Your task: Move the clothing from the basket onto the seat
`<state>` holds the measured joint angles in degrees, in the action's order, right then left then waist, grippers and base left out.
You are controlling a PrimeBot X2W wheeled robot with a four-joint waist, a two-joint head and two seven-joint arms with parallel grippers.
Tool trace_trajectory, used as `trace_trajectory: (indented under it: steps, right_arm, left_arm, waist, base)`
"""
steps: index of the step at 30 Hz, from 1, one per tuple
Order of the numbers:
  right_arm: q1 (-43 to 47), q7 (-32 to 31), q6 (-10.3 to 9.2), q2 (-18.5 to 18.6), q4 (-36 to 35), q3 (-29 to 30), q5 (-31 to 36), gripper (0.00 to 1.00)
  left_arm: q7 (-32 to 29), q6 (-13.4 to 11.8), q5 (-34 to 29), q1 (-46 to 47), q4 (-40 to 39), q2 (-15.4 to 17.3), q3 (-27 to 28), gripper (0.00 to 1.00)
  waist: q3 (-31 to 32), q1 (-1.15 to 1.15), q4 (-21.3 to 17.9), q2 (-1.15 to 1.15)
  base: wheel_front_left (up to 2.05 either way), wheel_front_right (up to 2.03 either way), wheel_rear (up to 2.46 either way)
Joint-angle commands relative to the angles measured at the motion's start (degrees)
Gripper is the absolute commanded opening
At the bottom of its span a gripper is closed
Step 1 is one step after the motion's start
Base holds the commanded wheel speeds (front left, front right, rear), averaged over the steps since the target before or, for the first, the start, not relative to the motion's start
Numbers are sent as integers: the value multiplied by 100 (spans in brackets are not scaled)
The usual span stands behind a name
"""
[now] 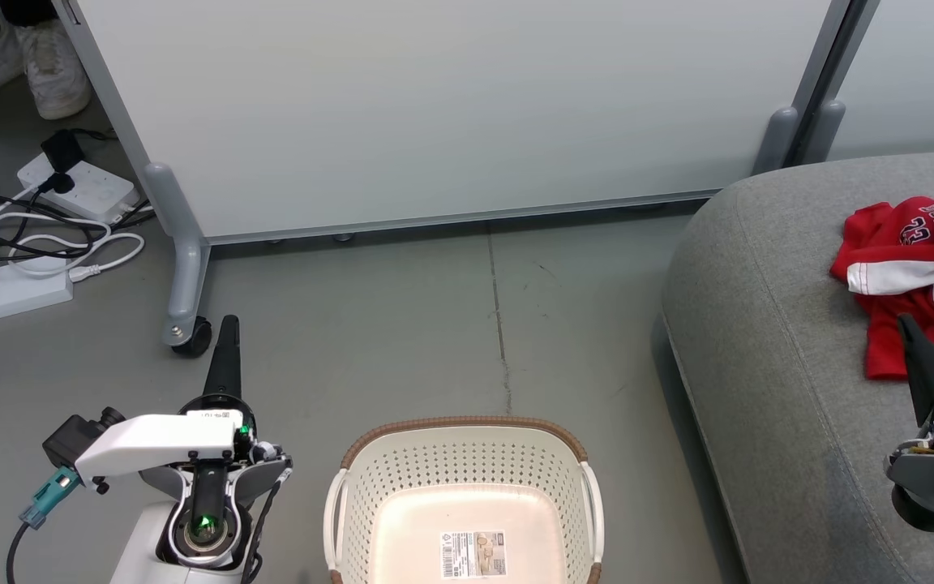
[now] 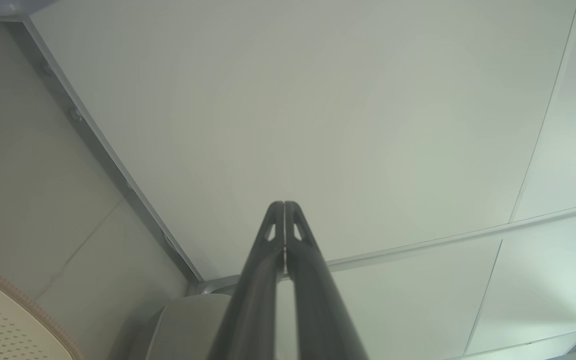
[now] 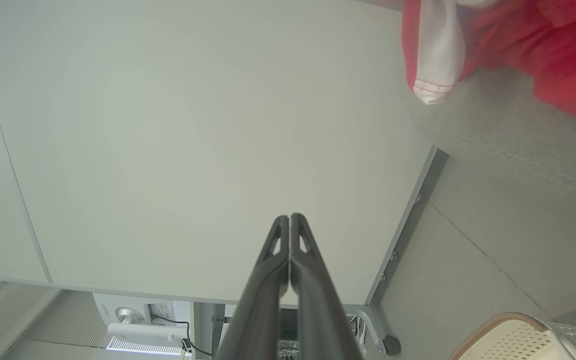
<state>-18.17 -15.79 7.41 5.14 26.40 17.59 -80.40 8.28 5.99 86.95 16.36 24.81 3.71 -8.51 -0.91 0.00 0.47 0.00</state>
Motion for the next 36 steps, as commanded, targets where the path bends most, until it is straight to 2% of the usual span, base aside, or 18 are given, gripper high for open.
trace_trajectory:
  steps: [1,21,36]
  right_arm:
    - [-88,-43,13,49,29,29,-135,0]
    - [-332,-240,14,101,324,172,-904,0]
    - [-324,-234,14,105,319,155,-917,0]
  left_arm:
    - [-4,40,136,142,9,11,30,0]
    - [-78,169,877,342,145,-82,88,0]
    - [-77,170,875,327,143,-83,85,0]
  waist:
    - [0,0,-3,0]
    - [-1,0,-44,0]
    - [-1,0,-45,0]
  base:
    - [0,0,0]
    - [0,0,0]
    - [0,0,0]
